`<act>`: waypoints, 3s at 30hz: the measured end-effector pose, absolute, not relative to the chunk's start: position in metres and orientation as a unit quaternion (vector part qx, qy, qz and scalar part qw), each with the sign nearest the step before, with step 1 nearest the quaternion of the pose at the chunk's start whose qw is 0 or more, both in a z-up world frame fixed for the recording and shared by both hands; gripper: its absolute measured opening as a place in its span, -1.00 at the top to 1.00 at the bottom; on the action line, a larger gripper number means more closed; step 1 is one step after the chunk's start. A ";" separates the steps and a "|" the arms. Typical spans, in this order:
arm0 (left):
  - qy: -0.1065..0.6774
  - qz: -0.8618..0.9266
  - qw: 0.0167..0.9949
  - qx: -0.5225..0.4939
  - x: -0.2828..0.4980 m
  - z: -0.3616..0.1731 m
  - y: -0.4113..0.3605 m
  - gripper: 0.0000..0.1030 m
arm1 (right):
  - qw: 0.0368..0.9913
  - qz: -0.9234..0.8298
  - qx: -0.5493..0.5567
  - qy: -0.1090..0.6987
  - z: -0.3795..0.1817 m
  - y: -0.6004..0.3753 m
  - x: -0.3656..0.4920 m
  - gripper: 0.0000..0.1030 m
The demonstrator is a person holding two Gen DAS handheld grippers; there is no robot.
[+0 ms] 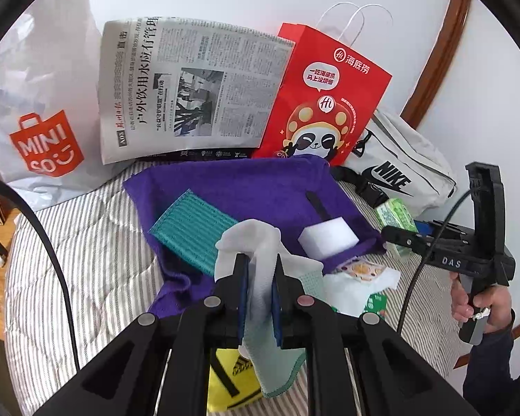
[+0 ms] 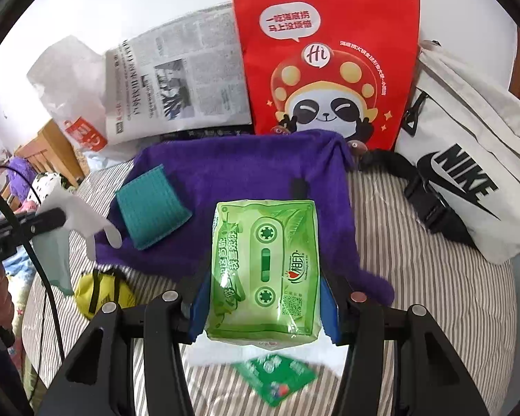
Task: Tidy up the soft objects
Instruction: 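Carry the tissue pack onto the towel with the right gripper while the left gripper carries the white cloth there, then release the white cloth on the towel with the left gripper while the right gripper releases the tissue pack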
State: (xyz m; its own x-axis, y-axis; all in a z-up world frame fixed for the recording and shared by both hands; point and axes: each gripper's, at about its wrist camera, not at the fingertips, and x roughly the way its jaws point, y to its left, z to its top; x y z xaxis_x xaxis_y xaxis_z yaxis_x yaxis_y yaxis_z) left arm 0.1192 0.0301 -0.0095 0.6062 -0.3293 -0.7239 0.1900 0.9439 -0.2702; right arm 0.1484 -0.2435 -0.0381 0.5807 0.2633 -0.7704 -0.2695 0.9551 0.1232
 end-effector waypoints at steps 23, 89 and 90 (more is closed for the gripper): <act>0.445 -0.145 0.878 -0.096 0.195 -0.038 0.031 0.77 | 0.847 0.144 0.025 0.511 -0.105 -0.213 0.306 -0.01; 0.478 -0.138 0.865 -0.063 0.112 -0.062 0.016 -0.02 | 0.851 0.136 0.029 0.506 -0.099 -0.252 0.115 -0.21; 0.478 -0.137 0.865 -0.066 0.110 -0.062 0.018 -0.02 | 0.850 0.139 0.038 0.506 -0.100 -0.251 0.116 -0.21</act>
State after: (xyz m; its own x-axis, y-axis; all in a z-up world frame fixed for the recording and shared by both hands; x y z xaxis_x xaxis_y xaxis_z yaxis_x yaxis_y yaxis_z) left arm 0.1103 0.0177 -0.0618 0.5061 -0.2994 -0.8089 0.1742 0.9540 -0.2441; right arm 0.1155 -0.2507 -0.1000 0.4486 0.2748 -0.8505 -0.1988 0.9584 0.2048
